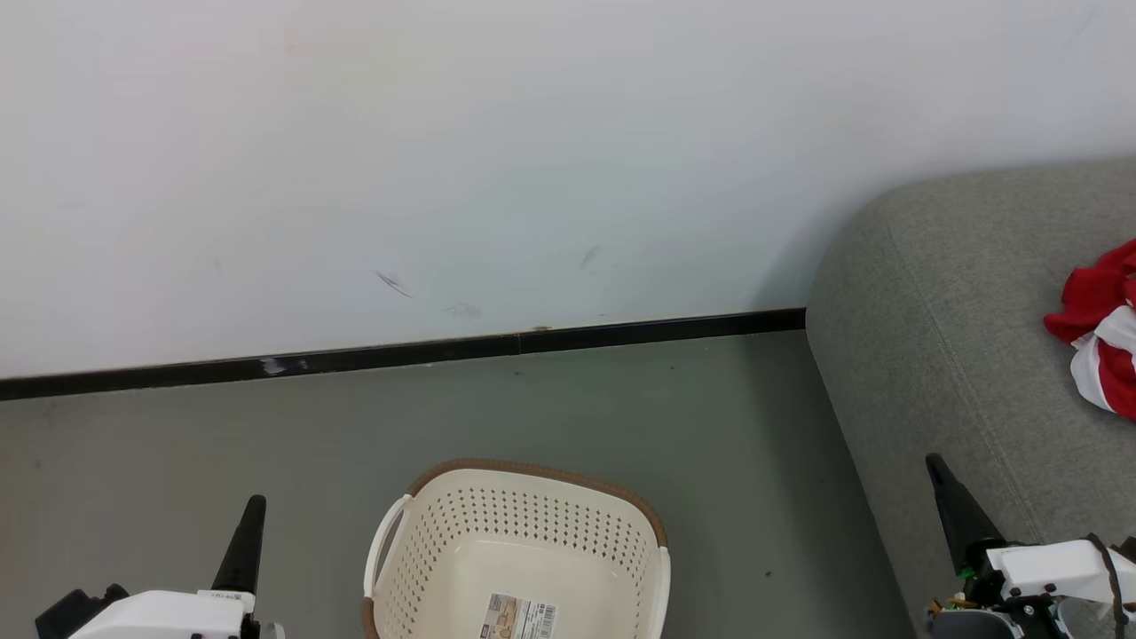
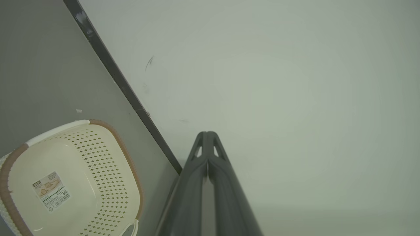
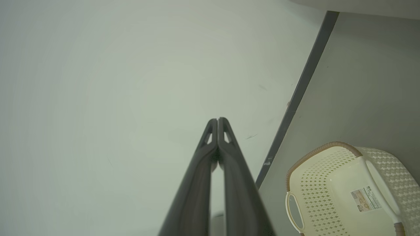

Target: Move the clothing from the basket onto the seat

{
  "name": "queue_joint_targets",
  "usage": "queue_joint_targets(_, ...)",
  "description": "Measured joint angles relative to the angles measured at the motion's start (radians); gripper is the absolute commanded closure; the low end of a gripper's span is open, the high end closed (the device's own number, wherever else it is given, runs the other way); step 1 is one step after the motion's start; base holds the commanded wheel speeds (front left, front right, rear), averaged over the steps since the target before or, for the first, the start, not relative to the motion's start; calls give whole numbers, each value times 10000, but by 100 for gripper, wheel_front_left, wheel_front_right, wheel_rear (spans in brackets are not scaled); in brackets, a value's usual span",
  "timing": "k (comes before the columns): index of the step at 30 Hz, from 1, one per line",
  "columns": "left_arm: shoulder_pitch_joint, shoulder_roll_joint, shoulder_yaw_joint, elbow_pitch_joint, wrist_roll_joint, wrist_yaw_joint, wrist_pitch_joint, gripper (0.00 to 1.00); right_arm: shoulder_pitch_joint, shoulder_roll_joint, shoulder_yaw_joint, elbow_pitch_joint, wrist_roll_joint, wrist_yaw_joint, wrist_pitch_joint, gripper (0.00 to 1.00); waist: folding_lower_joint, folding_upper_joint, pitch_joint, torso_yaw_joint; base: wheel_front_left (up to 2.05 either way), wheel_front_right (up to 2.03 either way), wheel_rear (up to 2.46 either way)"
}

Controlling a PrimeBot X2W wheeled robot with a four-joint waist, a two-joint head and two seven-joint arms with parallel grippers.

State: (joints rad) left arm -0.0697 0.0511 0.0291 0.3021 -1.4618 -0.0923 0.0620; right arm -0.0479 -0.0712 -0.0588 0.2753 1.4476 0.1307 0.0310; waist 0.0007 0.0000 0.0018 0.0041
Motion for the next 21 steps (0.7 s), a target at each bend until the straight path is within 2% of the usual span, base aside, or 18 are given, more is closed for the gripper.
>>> queue_joint_targets(13,-6,-163,499,-180,-1287,-263,451,100,-31,79,-334,-54,1680,0,410,100,-1,0,5,-40,0,0,0)
queue_joint_targets(21,-6,-178,541,-209,-1388,-309,510,100,-38,84,-374,-59,1864,0,410,100,-2,0,6,-40,0,0,0)
